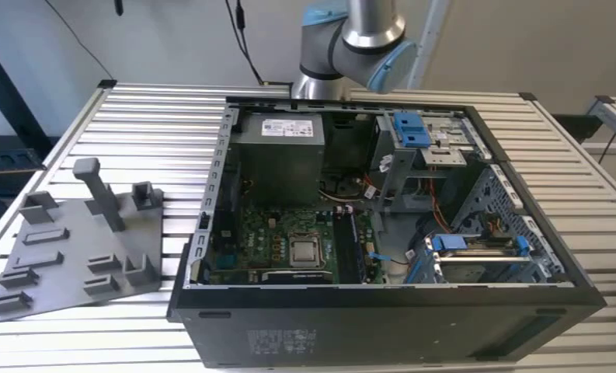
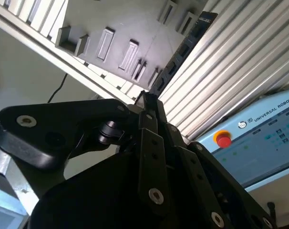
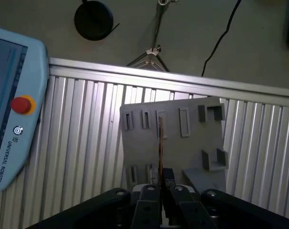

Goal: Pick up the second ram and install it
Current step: 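Pick up the second ram and move it above second insertion slot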

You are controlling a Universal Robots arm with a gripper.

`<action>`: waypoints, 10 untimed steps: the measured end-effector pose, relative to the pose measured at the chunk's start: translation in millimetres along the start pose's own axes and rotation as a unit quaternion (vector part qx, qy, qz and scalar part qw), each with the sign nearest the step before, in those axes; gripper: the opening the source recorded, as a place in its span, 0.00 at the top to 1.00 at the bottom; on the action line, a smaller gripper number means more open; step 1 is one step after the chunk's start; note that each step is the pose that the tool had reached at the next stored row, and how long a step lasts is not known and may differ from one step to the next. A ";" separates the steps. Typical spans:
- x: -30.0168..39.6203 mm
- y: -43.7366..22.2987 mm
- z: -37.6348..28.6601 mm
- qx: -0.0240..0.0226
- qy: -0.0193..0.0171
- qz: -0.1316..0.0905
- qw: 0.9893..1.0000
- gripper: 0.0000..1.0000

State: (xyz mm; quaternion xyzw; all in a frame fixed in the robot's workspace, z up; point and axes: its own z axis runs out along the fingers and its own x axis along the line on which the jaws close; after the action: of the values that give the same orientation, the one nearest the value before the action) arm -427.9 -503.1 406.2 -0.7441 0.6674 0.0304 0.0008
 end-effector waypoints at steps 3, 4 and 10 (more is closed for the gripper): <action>0.0 0.0 -0.2 0.000 0.000 0.000 1.000 0.86; 0.0 -0.3 -0.3 0.000 0.000 0.000 1.000 0.86; 0.8 -8.7 -0.5 0.000 0.001 0.000 1.000 0.86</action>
State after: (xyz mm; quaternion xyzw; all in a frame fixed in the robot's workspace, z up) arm -419.1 -503.0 406.3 -0.7441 0.6674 0.0295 -0.0003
